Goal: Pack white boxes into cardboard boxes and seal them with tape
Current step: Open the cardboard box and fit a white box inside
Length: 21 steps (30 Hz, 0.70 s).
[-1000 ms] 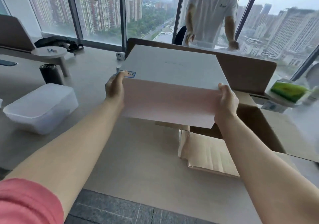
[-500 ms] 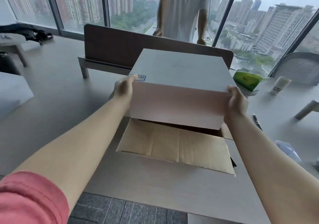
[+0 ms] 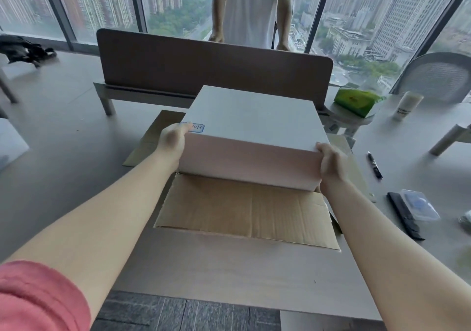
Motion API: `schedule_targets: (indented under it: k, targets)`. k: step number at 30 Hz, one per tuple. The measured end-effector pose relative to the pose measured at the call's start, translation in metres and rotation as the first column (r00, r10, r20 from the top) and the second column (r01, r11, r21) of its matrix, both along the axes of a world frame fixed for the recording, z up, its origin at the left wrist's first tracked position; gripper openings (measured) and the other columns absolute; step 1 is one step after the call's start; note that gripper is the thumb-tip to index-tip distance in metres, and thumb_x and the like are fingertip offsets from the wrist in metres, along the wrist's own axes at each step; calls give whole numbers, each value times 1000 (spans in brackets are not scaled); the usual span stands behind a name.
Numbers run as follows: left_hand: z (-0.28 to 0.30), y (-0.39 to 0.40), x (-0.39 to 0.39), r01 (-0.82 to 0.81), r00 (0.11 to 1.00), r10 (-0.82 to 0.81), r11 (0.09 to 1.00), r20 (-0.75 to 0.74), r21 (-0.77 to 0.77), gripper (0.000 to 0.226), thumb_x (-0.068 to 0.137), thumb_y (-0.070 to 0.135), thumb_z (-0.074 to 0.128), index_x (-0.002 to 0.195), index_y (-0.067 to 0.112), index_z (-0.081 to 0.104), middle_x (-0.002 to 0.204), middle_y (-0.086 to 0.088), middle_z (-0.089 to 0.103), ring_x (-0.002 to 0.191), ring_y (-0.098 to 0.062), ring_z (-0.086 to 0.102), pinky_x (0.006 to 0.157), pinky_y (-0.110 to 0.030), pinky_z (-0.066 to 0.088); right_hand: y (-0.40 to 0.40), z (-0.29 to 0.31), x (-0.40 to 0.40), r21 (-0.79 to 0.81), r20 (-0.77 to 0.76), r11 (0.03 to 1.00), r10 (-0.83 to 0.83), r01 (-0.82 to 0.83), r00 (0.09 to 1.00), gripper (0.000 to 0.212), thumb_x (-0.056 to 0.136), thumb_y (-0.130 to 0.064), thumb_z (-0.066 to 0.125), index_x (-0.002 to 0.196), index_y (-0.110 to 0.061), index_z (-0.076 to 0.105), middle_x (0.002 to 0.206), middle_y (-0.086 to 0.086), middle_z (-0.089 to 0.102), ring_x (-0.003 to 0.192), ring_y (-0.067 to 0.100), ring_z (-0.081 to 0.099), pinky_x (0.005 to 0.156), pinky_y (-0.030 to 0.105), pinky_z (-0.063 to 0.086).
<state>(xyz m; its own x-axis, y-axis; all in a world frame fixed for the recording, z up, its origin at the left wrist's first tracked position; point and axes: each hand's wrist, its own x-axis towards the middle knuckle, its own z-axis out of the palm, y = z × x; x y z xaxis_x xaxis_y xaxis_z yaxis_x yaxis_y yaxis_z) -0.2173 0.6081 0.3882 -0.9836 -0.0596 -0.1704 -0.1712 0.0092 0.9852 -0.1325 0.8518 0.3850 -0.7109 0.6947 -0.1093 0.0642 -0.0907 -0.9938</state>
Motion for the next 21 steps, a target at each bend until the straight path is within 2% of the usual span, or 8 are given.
schedule_targets:
  k: [4, 7, 11, 13, 17, 19, 20, 21]
  targets:
    - [-21, -4, -11, 80, 996, -78, 994, 31, -75, 21, 97, 22, 42, 90, 11, 58, 82, -4, 58, 74, -20, 54, 66, -26, 40, 8, -19, -5, 91, 83, 992, 78, -86, 993, 17, 92, -12, 45, 109, -8, 46, 82, 3, 50, 64, 13, 47, 46, 18, 38]
    - [-36, -4, -22, 114, 993, -109, 987, 53, -111, 22, 95, 23, 45, 79, 15, 57, 90, -10, 59, 88, -24, 52, 79, -33, 36, 14, -29, -8, 115, 119, 987, 99, -113, 988, 23, 91, -12, 46, 114, -8, 46, 93, 7, 51, 70, 13, 49, 55, 26, 39]
    - [-46, -2, -31, 139, 990, -130, 972, 60, -189, 23, 92, 20, 51, 72, 10, 55, 90, -14, 55, 84, -24, 47, 74, -31, 32, 21, -37, -17, 208, 205, 969, 86, -130, 975, 4, 90, -10, 48, 87, -9, 50, 77, 1, 49, 67, 13, 45, 54, 24, 35]
    - [-51, -2, -32, 156, 987, -142, 942, 69, -298, 24, 92, 19, 53, 72, 6, 54, 83, -12, 54, 81, -22, 45, 64, -29, 30, 25, -46, -22, 260, 245, 955, 77, -142, 967, 26, 89, -7, 50, 64, -13, 45, 66, -1, 44, 63, 14, 40, 51, 22, 30]
    - [-51, 3, -32, 156, 987, -116, 812, 107, -562, 41, 91, 20, 56, 58, 7, 36, 63, -15, 40, 77, -25, 36, 50, -29, 18, 26, -56, -26, 371, 375, 901, 77, -225, 924, 29, 89, -9, 54, 62, -13, 44, 63, -2, 41, 61, 15, 39, 55, 23, 31]
    - [-46, 7, -31, 161, 987, -115, 690, 112, -706, 50, 90, 21, 59, 54, 9, 27, 95, -36, 49, 73, -34, 40, 47, -31, 16, 28, -54, -28, 424, 452, 859, 73, -286, 889, 15, 87, -12, 57, 74, -7, 51, 75, 5, 48, 77, 20, 44, 68, 25, 32]
    - [-44, 9, -30, 163, 986, -120, 631, 112, -758, 51, 89, 21, 61, 53, 10, 25, 79, -37, 44, 71, -37, 42, 46, -30, 16, 28, -52, -28, 456, 496, 827, 71, -329, 865, 15, 87, -11, 57, 73, -6, 51, 80, 8, 47, 81, 21, 43, 70, 26, 30]
    - [-44, 10, -30, 165, 986, -127, 588, 111, -792, 51, 88, 21, 62, 54, 10, 26, 67, -15, 33, 65, -31, 42, 46, -30, 17, 28, -50, -28, 481, 548, 789, 68, -381, 833, 19, 86, -10, 57, 69, -5, 48, 81, 9, 46, 82, 22, 43, 69, 26, 29]
